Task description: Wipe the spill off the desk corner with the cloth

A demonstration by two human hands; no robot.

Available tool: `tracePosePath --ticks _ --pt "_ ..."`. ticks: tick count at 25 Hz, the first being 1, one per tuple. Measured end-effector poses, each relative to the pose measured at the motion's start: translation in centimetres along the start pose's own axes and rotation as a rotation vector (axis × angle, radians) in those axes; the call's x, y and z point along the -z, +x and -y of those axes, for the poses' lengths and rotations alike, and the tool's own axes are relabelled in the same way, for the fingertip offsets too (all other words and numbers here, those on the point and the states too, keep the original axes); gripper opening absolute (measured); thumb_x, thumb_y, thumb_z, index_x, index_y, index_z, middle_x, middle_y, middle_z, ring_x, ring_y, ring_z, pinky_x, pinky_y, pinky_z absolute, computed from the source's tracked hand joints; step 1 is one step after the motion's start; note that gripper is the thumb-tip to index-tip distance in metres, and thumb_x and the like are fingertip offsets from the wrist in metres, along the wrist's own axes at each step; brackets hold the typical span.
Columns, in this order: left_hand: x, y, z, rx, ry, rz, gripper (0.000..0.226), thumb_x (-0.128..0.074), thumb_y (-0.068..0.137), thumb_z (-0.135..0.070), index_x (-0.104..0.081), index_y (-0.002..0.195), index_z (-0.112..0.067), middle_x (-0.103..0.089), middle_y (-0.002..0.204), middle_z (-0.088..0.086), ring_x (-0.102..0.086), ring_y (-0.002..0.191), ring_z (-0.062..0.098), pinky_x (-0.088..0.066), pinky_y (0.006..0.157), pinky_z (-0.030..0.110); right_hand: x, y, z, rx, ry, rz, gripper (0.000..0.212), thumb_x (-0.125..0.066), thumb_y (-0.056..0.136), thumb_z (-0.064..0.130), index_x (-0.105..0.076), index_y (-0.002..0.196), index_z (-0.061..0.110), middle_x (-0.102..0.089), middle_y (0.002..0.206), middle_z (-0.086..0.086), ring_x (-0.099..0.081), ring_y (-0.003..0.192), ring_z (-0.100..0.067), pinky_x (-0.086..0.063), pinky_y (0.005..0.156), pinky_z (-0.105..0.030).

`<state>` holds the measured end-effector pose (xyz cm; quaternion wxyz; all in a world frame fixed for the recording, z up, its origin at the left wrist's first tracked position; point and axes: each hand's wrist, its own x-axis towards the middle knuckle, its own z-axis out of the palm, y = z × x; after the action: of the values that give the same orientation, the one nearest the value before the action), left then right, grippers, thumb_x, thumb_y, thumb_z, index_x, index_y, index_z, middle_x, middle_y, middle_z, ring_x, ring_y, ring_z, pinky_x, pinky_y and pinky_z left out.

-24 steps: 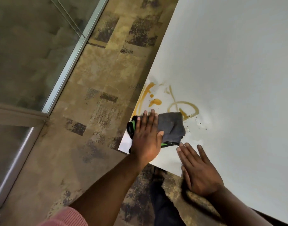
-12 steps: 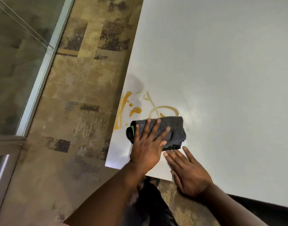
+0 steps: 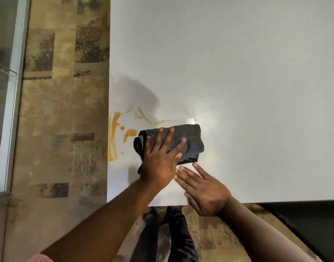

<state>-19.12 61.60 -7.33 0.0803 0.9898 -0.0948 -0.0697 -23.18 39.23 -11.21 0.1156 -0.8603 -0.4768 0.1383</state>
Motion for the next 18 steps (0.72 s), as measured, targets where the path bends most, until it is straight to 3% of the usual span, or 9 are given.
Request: tracePosePath --ticks 2,5,7,10,13,15,18 --pt "0.4 1.7 -1.6 -0.048 -0.021 0.029 0.051 -0.037 0.105 -0.042 -0.043 0.155 -0.038 -0.034 0.168 0.008 -0.026 0.156 0.038 -0.018 0.123 0.063 -0.2 -0.1 -0.1 0.003 -0.022 -0.016 0.066 -0.029 0.109 0.04 -0.014 0.167 0.014 -0.023 0.169 -0.01 -0.014 0.161 -0.029 -0.006 0.131 -0.054" --pt "0.4 4.2 -2.9 -0.083 -0.066 0.129 0.051 -0.038 0.108 -0.043 -0.032 0.159 -0.043 -0.016 0.174 0.006 -0.006 0.161 0.036 0.002 0.125 0.061 0.0 -0.1 0.1 0.002 -0.047 0.005 0.065 -0.032 0.109 0.04 -0.018 0.166 0.013 -0.025 0.167 -0.01 -0.018 0.159 -0.028 -0.007 0.131 -0.054" --pt "0.9 4.7 -2.5 -0.088 -0.122 0.173 0.052 -0.036 0.11 -0.042 -0.027 0.161 -0.042 -0.009 0.175 0.003 0.002 0.162 0.032 0.007 0.126 0.06 0.7 0.0 0.1 -0.004 -0.042 0.018 0.064 -0.032 0.109 0.039 -0.021 0.166 0.013 -0.027 0.168 -0.009 -0.018 0.16 -0.027 -0.008 0.131 -0.053" --pt "1.9 2.2 -0.2 -0.056 -0.267 0.025 0.053 -0.034 0.109 -0.034 -0.033 0.162 -0.028 -0.018 0.174 0.005 -0.008 0.162 0.025 -0.009 0.13 0.055 2.3 0.6 0.7 -0.057 0.017 -0.119 0.058 -0.04 0.107 0.035 -0.037 0.161 0.014 -0.043 0.164 -0.009 -0.033 0.156 -0.025 -0.019 0.129 -0.051" --pt "0.9 -4.5 2.7 0.029 -0.214 -0.089 0.058 -0.034 0.11 -0.036 -0.026 0.164 -0.017 -0.015 0.174 0.007 -0.009 0.162 0.025 -0.015 0.13 0.053 4.9 2.9 1.0 -0.182 0.056 -0.317 0.053 -0.048 0.1 0.028 -0.048 0.151 0.017 -0.051 0.153 -0.008 -0.053 0.136 -0.032 -0.032 0.117 -0.051" --pt "-0.7 -9.4 3.4 -0.047 -0.123 -0.031 0.063 -0.04 0.109 -0.039 -0.025 0.164 -0.012 -0.013 0.174 0.008 -0.009 0.162 0.027 -0.02 0.128 0.056 6.4 5.1 -0.2 -0.229 0.004 -0.338 0.052 -0.052 0.096 0.026 -0.051 0.148 0.016 -0.05 0.155 -0.009 -0.051 0.139 -0.034 -0.032 0.116 -0.056" --pt "-2.8 -12.5 4.3 -0.177 -0.035 0.094 0.069 -0.044 0.106 -0.044 -0.025 0.164 -0.012 -0.012 0.174 0.008 -0.005 0.162 0.026 -0.015 0.128 0.053 7.8 7.8 -3.6 -0.313 -0.085 -0.281 0.054 -0.051 0.102 0.035 -0.05 0.154 0.018 -0.042 0.165 -0.008 -0.04 0.15 -0.035 -0.024 0.123 -0.06"
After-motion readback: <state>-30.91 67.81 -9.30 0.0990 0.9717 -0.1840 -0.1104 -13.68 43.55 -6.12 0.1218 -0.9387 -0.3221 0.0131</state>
